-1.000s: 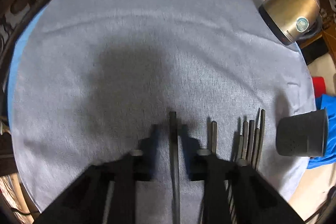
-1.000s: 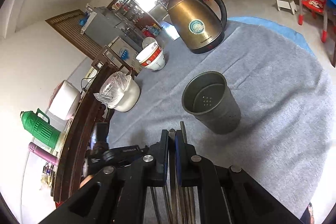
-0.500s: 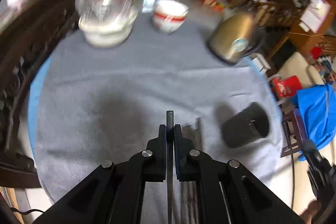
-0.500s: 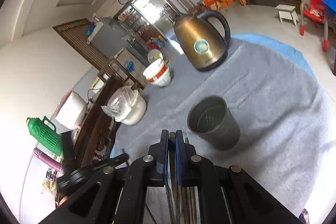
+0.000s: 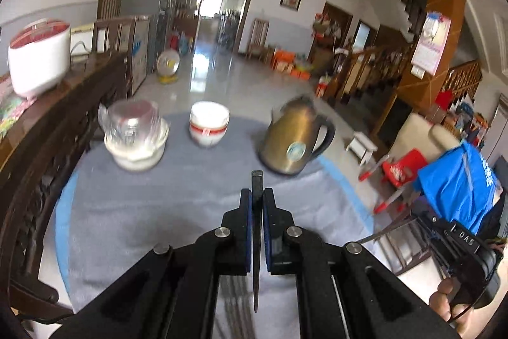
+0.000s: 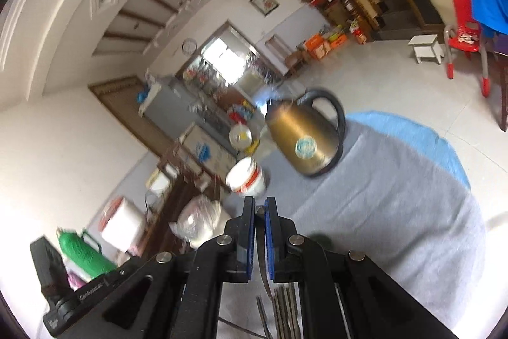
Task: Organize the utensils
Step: 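Lift both held chopsticks and lower them upright into the gray cup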
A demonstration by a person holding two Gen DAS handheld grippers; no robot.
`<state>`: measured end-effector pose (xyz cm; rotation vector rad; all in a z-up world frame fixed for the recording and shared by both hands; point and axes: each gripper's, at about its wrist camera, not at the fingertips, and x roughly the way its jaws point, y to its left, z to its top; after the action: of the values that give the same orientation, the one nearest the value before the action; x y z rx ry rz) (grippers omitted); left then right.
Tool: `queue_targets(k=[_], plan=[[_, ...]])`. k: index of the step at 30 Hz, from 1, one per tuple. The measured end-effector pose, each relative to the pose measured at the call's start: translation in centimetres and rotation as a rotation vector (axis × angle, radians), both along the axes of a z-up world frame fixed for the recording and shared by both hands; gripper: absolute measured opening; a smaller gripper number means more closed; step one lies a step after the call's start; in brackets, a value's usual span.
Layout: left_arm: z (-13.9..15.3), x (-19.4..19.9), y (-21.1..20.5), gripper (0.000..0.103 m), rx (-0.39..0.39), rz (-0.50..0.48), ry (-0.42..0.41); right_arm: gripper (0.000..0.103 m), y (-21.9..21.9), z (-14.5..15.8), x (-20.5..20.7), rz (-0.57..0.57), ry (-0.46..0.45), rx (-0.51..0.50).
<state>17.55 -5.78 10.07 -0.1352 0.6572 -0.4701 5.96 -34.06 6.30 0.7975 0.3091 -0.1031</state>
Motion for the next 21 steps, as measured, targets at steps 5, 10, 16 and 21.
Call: queue_targets(k=[5, 10, 16, 21], plan=[[2.4, -0.5, -1.6, 0.007, -0.081, 0.032, -0.083, 0.006, -2.2, 0.9, -1.1, -0.133, -0.042, -0.018], [2.4, -0.1, -3.5, 0.007, -0.172, 0.070, -0.134, 0.007, -3.1, 0.0, -1.3, -0.171, -0.020, -0.028], [-1.1, 0.9, -6.7, 0.007, -0.147, 0.102, -0.131, 0.007, -2.7, -1.3, -1.6, -0.178, 0.010, -0.069], [-4.6, 1.4, -9.0, 0.007, -0.058, 0.113, -0.103, 0.006, -1.6, -1.8, -2.0, -0.175, 0.022, -0.124]])
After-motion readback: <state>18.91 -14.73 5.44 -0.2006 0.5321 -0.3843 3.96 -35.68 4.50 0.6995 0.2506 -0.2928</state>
